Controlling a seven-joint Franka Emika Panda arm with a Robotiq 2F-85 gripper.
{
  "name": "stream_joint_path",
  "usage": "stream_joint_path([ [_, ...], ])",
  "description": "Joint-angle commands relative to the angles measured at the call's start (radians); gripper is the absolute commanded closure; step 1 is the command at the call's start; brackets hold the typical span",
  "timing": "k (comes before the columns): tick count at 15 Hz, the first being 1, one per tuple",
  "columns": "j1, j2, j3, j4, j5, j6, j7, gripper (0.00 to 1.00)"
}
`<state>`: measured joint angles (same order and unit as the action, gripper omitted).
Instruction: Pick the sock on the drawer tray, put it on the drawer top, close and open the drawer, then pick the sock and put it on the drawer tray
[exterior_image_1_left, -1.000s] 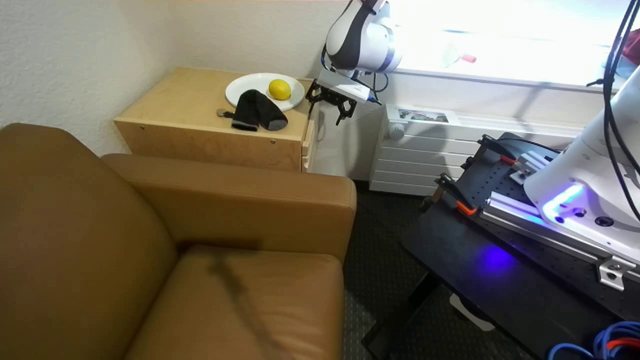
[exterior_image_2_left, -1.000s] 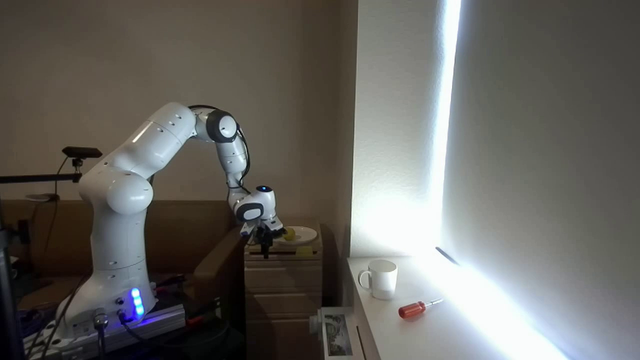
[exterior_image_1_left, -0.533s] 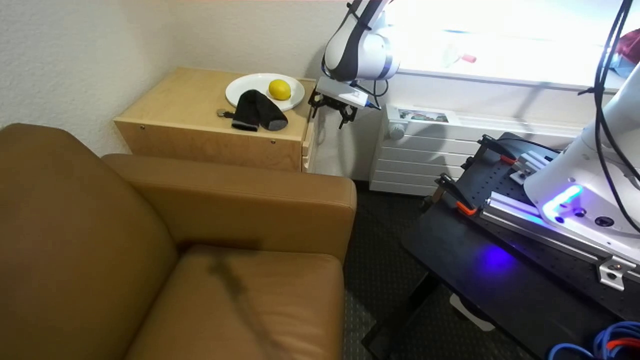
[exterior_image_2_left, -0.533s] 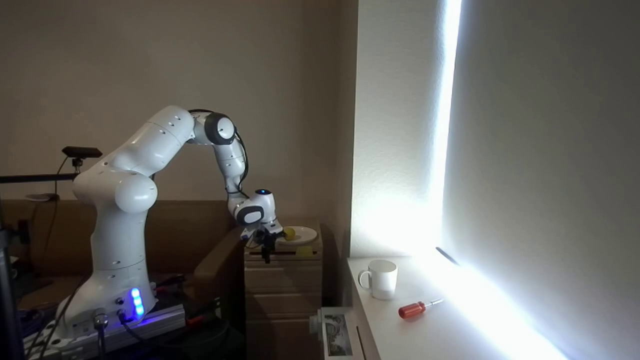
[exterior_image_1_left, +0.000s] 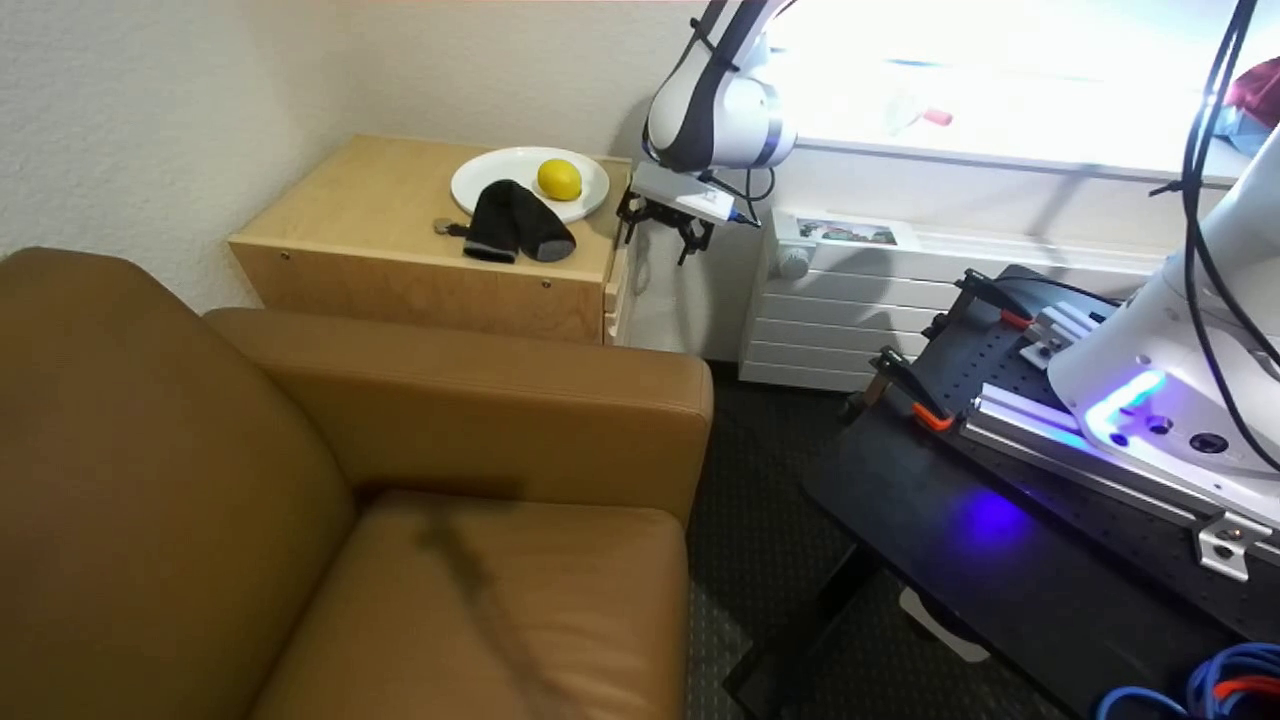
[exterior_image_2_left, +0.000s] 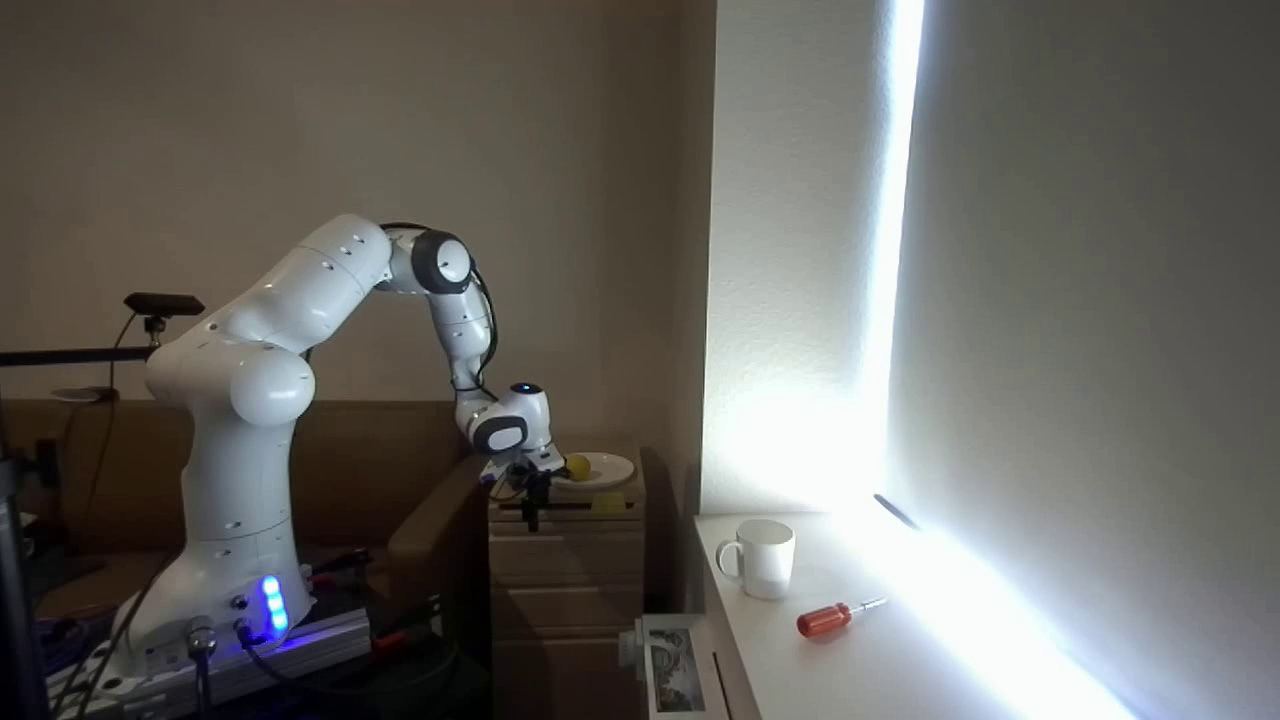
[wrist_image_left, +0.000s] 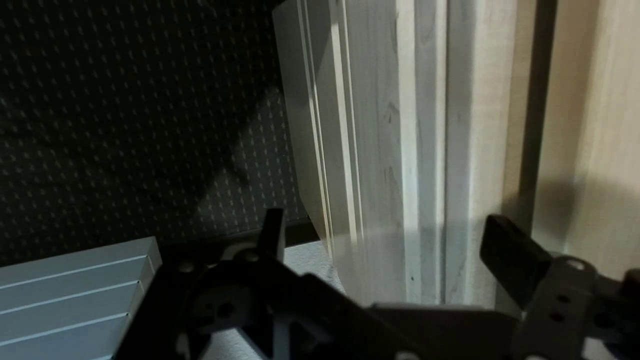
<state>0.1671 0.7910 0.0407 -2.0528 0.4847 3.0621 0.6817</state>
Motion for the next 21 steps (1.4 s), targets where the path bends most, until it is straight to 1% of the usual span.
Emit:
stream_joint_path([
  [1,-0.024,0.037,0.034,0.048,0.002,-0.006,-0.005,0.0],
  [4,-0.069,0.057,0.096,0.077,0.007,0.009,-0.035,0.0],
  [9,-0.08,0.084,0.097,0.103,0.002,-0.046,-0.026,0.0],
  [13,-0.068,0.09,0.07,0.115,-0.009,-0.088,-0.022,0.0],
  [16,-0.019,0.068,-0.013,0.093,-0.04,-0.157,0.008,0.0],
  [17,-0.026,0.062,-0.016,0.09,-0.051,-0.168,-0.007,0.0],
  [18,-0.006,0.054,-0.045,0.082,-0.064,-0.17,0.004,0.0],
  [19,-0.008,0.05,-0.05,0.078,-0.071,-0.168,-0.005,0.0],
  [20,-0.021,0.046,-0.04,0.074,-0.07,-0.149,-0.022,0.0],
  [21,-0.004,0.039,-0.068,0.07,-0.077,-0.161,-0.002,0.0],
])
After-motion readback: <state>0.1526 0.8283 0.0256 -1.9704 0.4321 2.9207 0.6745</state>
